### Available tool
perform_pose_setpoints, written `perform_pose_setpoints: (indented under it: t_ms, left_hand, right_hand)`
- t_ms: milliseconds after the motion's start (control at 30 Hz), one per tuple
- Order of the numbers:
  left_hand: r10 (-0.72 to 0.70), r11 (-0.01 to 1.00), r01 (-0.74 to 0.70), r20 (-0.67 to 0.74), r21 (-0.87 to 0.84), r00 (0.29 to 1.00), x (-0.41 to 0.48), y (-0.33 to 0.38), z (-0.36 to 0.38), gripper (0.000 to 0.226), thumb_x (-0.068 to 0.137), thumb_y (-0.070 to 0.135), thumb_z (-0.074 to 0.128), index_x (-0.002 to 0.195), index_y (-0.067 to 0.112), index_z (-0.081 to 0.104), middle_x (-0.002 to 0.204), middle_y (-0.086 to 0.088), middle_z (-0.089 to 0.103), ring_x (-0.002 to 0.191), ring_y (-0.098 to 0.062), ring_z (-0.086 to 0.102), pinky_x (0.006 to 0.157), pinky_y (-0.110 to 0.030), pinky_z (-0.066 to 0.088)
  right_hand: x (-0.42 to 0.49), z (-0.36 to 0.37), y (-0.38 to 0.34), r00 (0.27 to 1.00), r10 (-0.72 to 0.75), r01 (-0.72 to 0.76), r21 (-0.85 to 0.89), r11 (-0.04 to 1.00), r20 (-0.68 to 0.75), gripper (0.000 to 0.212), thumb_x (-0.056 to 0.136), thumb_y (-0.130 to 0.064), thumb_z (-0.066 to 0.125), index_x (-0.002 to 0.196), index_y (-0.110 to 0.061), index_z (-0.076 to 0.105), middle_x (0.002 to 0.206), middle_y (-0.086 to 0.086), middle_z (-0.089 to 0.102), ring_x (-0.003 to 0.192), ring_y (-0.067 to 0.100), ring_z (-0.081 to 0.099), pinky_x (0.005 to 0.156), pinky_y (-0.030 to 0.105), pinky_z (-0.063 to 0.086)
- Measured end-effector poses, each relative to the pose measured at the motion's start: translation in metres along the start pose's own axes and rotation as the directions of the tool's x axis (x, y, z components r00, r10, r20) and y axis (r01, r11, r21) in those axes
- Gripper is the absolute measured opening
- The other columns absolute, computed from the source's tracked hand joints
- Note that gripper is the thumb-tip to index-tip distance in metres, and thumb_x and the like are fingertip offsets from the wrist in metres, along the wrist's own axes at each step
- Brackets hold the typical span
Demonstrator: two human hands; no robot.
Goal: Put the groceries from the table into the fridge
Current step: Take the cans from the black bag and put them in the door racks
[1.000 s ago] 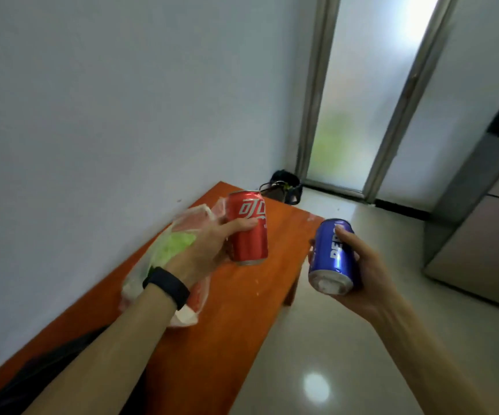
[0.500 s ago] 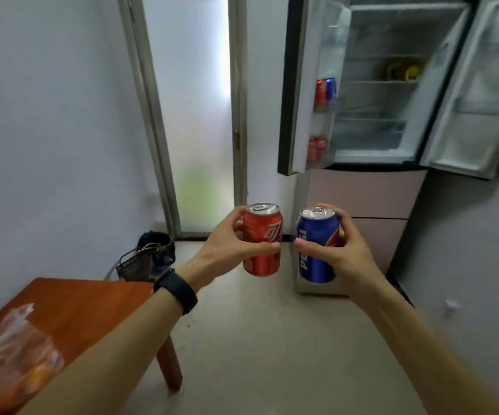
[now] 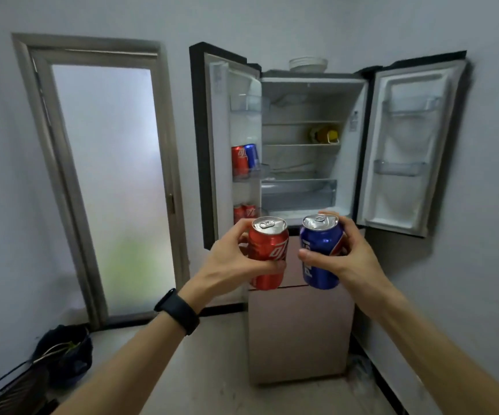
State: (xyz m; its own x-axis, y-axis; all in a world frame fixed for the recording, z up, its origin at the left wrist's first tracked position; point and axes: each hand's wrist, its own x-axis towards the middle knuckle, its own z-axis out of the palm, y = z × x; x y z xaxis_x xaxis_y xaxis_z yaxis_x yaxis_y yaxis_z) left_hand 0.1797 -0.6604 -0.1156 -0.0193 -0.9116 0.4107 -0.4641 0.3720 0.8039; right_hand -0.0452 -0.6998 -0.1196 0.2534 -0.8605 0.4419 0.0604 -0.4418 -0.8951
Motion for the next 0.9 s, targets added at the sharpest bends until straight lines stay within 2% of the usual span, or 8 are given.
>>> perform_pose_setpoints:
  t_ms: [67,133,233,400,533,733,833,900]
  left_hand:
    - [0.034,0.999,-0.034,-0.024,0.008,0.999,0.049,0.004,-0.001,0.07,0.068,0.03,0.089,0.121,0.047,0.047,0.114,0.017,0.062,0.101,0.005,0.06,0.077,-0.012,0.047]
    - [0.065,0.998,-0.063,-0.049,0.029,0.997,0.095,0.005,-0.003,0.072,0.068,0.032,0.089,0.125,0.042,0.047,0.114,0.017,0.061,0.1,0.005,0.06,0.077,-0.012,0.047]
    - [0.091,0.995,-0.085,-0.111,0.054,0.99,0.159,0.0,-0.009,0.073,0.069,0.035,0.089,0.13,0.037,0.047,0.12,0.01,0.062,0.108,-0.006,0.061,0.088,-0.026,0.051]
    - [0.131,0.98,-0.1,-0.183,0.17,0.974,0.248,0.004,-0.031,0.072,0.063,0.046,0.088,0.125,0.038,0.052,0.113,0.013,0.067,0.102,-0.003,0.064,0.085,-0.023,0.053]
    - [0.187,0.956,-0.107,-0.286,0.274,0.94,0.317,0.013,-0.054,0.075,0.056,0.057,0.084,0.122,0.038,0.054,0.11,0.012,0.068,0.099,-0.006,0.066,0.086,-0.029,0.056]
    - [0.302,0.918,-0.116,-0.478,0.38,0.825,0.421,0.049,-0.096,0.07,0.061,0.053,0.089,0.121,0.033,0.059,0.11,0.01,0.07,0.104,-0.009,0.066,0.094,-0.04,0.055]
    - [0.346,0.894,-0.079,-0.57,0.44,0.745,0.464,0.071,-0.111,0.063,0.063,0.051,0.089,0.116,0.031,0.061,0.102,0.017,0.065,0.097,0.0,0.062,0.086,-0.028,0.054]
    - [0.366,0.871,-0.029,-0.609,0.491,0.704,0.493,0.08,-0.119,0.058,0.065,0.049,0.088,0.111,0.029,0.058,0.098,0.019,0.061,0.091,0.003,0.059,0.076,-0.02,0.05]
  right_hand:
    - [0.045,-0.015,0.0,0.999,-0.03,0.03,-0.005,1.0,0.011,0.08,0.059,-0.024,0.088,0.127,-0.044,0.052,0.124,-0.01,0.062,0.111,0.009,0.061,0.077,0.022,0.056]
    - [0.088,-0.027,0.003,0.998,-0.06,0.06,-0.013,0.998,0.01,0.081,0.059,-0.027,0.087,0.128,-0.044,0.05,0.125,-0.011,0.06,0.112,0.011,0.06,0.085,0.029,0.056]
    - [0.149,-0.044,0.006,0.995,-0.095,0.095,0.011,0.995,-0.002,0.079,0.06,-0.03,0.087,0.128,-0.047,0.05,0.124,-0.011,0.061,0.111,0.012,0.061,0.087,0.037,0.057]
    - [0.247,-0.06,0.001,0.982,-0.186,0.184,0.068,0.981,0.02,0.072,0.058,-0.028,0.084,0.12,-0.048,0.052,0.119,-0.016,0.059,0.103,0.005,0.061,0.07,0.019,0.055]
    - [0.333,-0.067,-0.002,0.958,-0.281,0.277,0.085,0.957,0.05,0.074,0.059,-0.03,0.085,0.123,-0.047,0.052,0.122,-0.012,0.06,0.109,0.008,0.06,0.08,0.024,0.056]
    - [0.461,-0.07,-0.022,0.887,-0.453,0.44,0.135,0.888,0.09,0.073,0.061,-0.038,0.081,0.126,-0.04,0.047,0.115,-0.018,0.06,0.103,-0.001,0.057,0.078,0.018,0.05]
    - [0.523,-0.061,-0.039,0.864,-0.5,0.48,0.199,0.855,0.065,0.077,0.06,-0.04,0.081,0.13,-0.034,0.048,0.117,-0.01,0.063,0.104,0.003,0.06,0.076,0.018,0.053]
    - [0.565,-0.051,-0.045,0.852,-0.52,0.494,0.249,0.833,0.051,0.084,0.059,-0.041,0.085,0.133,-0.03,0.049,0.118,-0.002,0.066,0.107,0.011,0.064,0.086,0.033,0.059]
